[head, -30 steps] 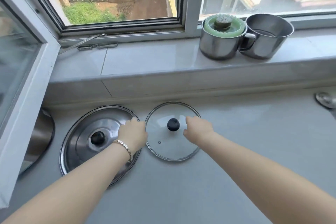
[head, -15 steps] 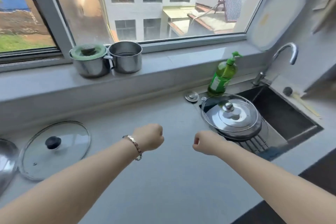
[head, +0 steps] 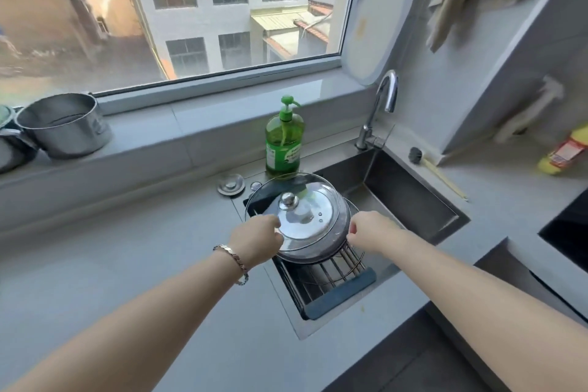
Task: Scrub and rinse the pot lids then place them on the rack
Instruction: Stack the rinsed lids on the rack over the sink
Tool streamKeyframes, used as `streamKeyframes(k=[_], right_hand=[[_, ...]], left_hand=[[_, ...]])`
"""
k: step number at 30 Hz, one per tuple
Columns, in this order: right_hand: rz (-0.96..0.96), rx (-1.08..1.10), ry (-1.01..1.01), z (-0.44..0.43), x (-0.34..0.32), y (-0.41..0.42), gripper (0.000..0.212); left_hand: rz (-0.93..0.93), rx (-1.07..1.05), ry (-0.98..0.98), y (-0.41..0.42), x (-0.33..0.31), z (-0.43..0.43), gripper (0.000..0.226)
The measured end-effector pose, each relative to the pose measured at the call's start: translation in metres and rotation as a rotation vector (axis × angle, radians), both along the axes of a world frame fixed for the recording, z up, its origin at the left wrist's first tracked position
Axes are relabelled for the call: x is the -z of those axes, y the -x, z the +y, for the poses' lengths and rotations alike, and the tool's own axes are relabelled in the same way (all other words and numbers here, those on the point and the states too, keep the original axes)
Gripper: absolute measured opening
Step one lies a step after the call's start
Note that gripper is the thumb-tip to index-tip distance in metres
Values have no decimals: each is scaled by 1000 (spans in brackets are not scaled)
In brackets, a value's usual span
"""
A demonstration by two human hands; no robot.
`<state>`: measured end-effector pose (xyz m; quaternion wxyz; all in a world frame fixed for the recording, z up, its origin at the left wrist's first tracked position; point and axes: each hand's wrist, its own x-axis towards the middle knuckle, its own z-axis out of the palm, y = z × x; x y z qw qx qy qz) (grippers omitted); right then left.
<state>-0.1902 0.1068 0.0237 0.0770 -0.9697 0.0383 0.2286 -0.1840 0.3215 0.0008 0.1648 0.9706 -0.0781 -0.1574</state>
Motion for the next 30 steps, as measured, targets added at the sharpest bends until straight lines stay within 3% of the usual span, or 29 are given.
streamKeyframes(k=[8, 16, 23, 26, 30], right_hand=[[70, 55, 39, -60, 29, -71, 22], [151, -46, 35, -95, 65, -125, 21], [235, -260, 42, -107, 91, -152, 22], [165, -337, -35, -91, 96, -157, 20], [44, -481, -211, -48, 107, -162, 33]], left_hand=[[50, -98, -37, -113, 47, -51, 35], [180, -211, -68, -148, 97, -73, 40], [139, -361, -1, -135, 99, -81, 23], [51, -445, 40, -113, 81, -76, 20], [-79, -591, 190, -86, 48, -59, 7]])
